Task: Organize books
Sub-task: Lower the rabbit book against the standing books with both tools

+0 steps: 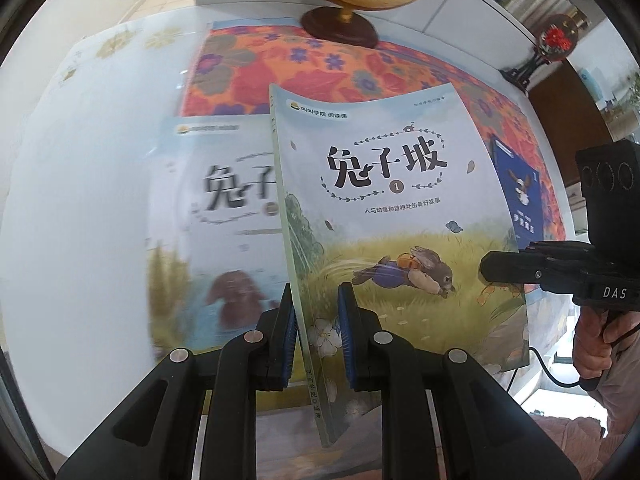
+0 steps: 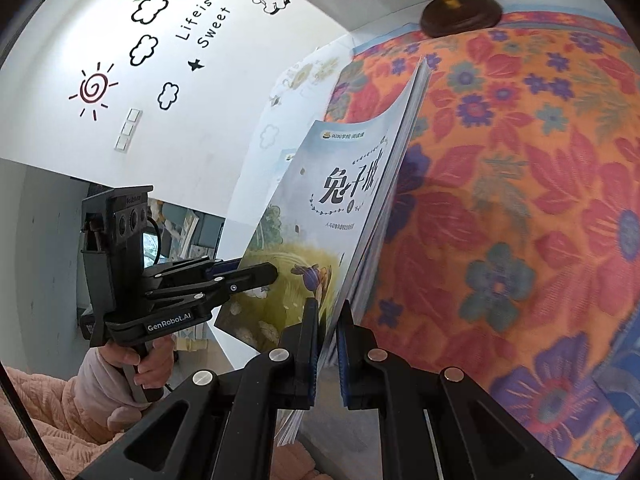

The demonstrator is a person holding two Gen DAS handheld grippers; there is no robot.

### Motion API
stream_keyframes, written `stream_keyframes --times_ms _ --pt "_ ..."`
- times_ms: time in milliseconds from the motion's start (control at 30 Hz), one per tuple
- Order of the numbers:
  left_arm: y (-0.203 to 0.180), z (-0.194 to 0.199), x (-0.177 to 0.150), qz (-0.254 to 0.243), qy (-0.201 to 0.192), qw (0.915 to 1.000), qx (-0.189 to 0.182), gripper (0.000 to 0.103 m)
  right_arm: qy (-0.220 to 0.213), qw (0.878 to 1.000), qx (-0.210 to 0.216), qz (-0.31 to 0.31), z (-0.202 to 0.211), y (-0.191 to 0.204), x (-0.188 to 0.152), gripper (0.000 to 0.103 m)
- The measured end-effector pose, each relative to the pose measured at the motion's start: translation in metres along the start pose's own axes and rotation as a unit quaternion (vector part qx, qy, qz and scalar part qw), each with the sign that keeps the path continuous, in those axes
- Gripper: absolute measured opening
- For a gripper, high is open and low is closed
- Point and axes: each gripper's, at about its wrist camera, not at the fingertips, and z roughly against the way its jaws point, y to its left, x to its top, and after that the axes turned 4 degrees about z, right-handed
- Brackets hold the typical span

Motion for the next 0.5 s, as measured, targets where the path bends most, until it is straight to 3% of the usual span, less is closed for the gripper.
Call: stream_keyframes --times_ms 500 --pt "0.057 0.008 -0.006 0.048 -0.009 0.9988 0.004 0.017 0.019 1.000 0.011 0.002 -0.046 0.017 0.018 0.008"
